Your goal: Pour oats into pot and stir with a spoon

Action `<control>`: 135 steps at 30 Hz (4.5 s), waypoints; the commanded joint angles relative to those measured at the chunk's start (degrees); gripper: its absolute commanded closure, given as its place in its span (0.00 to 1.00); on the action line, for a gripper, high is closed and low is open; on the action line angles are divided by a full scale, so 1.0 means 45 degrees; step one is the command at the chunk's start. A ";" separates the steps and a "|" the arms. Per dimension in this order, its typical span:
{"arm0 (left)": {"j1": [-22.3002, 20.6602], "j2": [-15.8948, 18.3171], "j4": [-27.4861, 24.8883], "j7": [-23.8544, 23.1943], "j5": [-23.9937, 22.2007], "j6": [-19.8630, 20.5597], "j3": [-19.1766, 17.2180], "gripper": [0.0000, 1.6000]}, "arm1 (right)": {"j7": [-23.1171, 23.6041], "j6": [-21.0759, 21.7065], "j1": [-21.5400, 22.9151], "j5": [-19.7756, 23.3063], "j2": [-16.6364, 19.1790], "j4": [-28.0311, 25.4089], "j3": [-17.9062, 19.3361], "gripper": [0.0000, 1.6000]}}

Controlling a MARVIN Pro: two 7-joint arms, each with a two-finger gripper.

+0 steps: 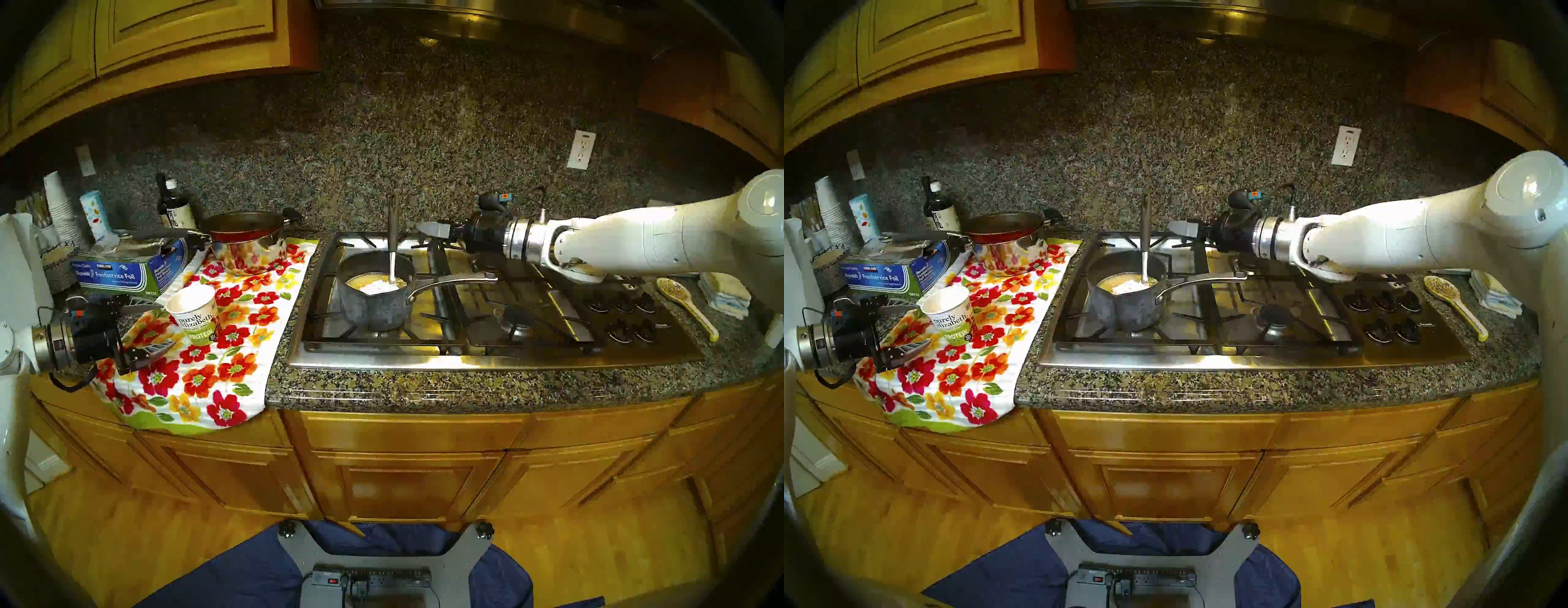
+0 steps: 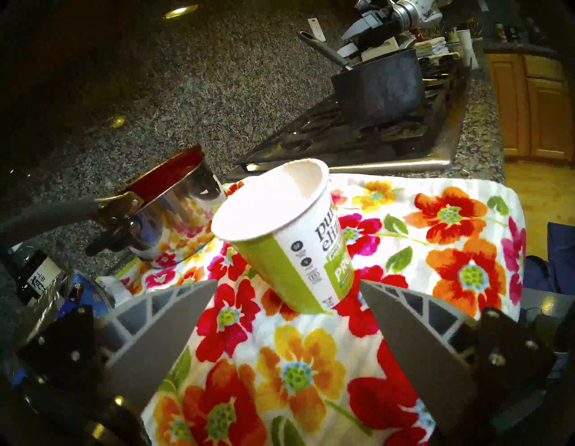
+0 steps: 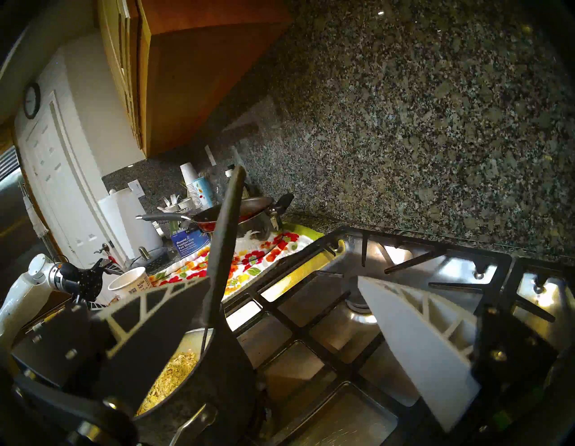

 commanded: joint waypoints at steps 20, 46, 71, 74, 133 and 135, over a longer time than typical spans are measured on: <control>0.0061 -0.0013 -0.0656 0.0213 -0.0022 0.0310 -0.0674 0.00 | 0.0198 0.0023 0.0946 0.0067 0.0294 0.0431 0.0275 0.00; 0.0095 -0.0053 -0.0722 0.0243 0.0004 0.0319 -0.0725 0.00 | 0.0084 -0.0013 0.0523 0.0589 -0.0762 -0.0423 0.0942 0.00; 0.0108 -0.0059 -0.0738 0.0251 0.0002 0.0321 -0.0737 0.00 | 0.0179 0.0384 -0.0400 0.0989 -0.1824 0.1122 0.1293 0.00; 0.0109 -0.0059 -0.0739 0.0251 0.0001 0.0322 -0.0738 0.00 | 0.0243 0.0455 -0.0489 0.1025 -0.1865 0.1235 0.1301 0.00; 0.0112 -0.0048 -0.0724 0.0273 0.0022 0.0302 -0.0711 0.00 | 0.0606 -0.2875 -0.0159 0.0261 -0.1952 0.1061 0.1295 1.00; 0.0113 -0.0048 -0.0725 0.0273 0.0022 0.0301 -0.0712 0.00 | 0.0519 -0.3280 -0.0103 -0.0027 -0.1946 0.0949 0.1268 1.00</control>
